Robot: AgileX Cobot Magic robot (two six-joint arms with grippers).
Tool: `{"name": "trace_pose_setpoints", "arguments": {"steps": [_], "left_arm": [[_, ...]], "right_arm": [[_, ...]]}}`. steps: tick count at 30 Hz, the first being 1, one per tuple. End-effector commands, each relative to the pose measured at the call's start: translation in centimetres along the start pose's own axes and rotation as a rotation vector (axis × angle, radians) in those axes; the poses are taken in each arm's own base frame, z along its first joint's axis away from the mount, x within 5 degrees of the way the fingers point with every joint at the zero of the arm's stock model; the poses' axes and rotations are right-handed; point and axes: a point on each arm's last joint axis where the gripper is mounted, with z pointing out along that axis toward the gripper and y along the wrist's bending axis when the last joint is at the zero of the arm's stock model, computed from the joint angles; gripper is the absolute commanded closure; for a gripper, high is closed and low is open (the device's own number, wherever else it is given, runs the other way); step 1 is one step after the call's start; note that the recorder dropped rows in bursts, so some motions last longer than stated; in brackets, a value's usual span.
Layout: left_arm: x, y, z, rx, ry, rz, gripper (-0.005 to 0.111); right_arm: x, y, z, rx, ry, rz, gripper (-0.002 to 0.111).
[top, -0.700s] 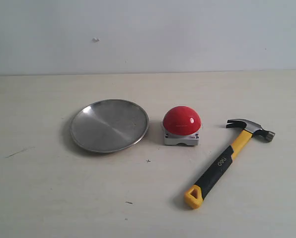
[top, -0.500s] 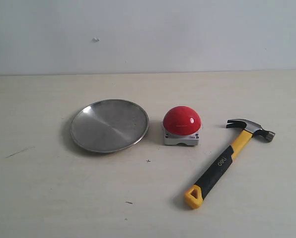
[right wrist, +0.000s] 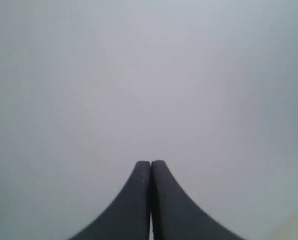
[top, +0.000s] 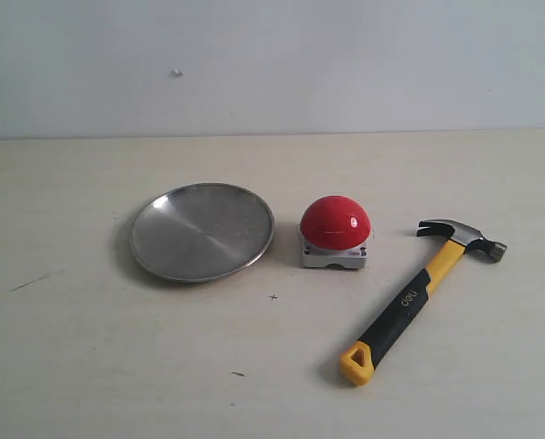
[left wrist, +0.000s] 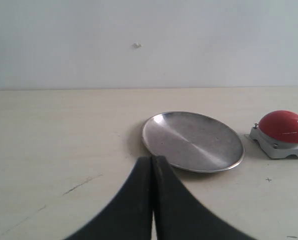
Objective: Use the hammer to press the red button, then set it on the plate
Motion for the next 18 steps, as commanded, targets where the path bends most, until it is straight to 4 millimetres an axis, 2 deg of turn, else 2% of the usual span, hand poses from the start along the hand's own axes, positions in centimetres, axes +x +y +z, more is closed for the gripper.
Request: {"name": "trace_pose_setpoints", "arguments": {"steps": [1,3,4,7,9,11,12,13,15,17,18], "left_arm": [[-0.1,0.0,0.0,0.000,-0.007,-0.005,0.106],[-0.1,0.0,0.0,0.000,-0.007,-0.005,0.106],[-0.1,0.0,0.0,0.000,-0.007,-0.005,0.106],[-0.1,0.0,0.0,0.000,-0.007,-0.005,0.106],[-0.1,0.0,0.0,0.000,-0.007,-0.005,0.106],[-0.1,0.0,0.0,0.000,-0.007,-0.005,0.106],[-0.1,0.0,0.0,0.000,-0.007,-0.005,0.106],[-0.1,0.0,0.0,0.000,-0.007,-0.005,0.106],[-0.1,0.0,0.0,0.000,-0.007,-0.005,0.106],[-0.1,0.0,0.0,0.000,-0.007,-0.005,0.106],[-0.1,0.0,0.0,0.000,-0.007,-0.005,0.106]], "right_arm": [[-3.0,1.3,0.0,-0.096,-0.246,0.184,0.108],[-4.9,3.6,2.4,-0.076,-0.171,0.038,0.108],[-5.9,5.2,4.9,-0.042,-0.069,-0.070,0.108],[-5.7,6.4,10.0,0.035,0.155,-0.224,0.108],[-4.4,6.6,13.9,0.090,0.357,-0.271,0.108],[-2.6,6.2,17.2,0.145,0.560,-0.270,0.108],[-0.1,5.4,20.4,0.207,0.774,-0.273,0.108],[2.4,4.2,22.5,0.281,0.950,-0.237,0.108],[5.9,1.8,24.2,0.464,1.180,-0.178,0.108],[9.1,-0.6,24.3,0.617,1.368,-0.138,0.108],[10.0,-1.1,24.1,0.641,1.416,-0.118,0.108]]}}
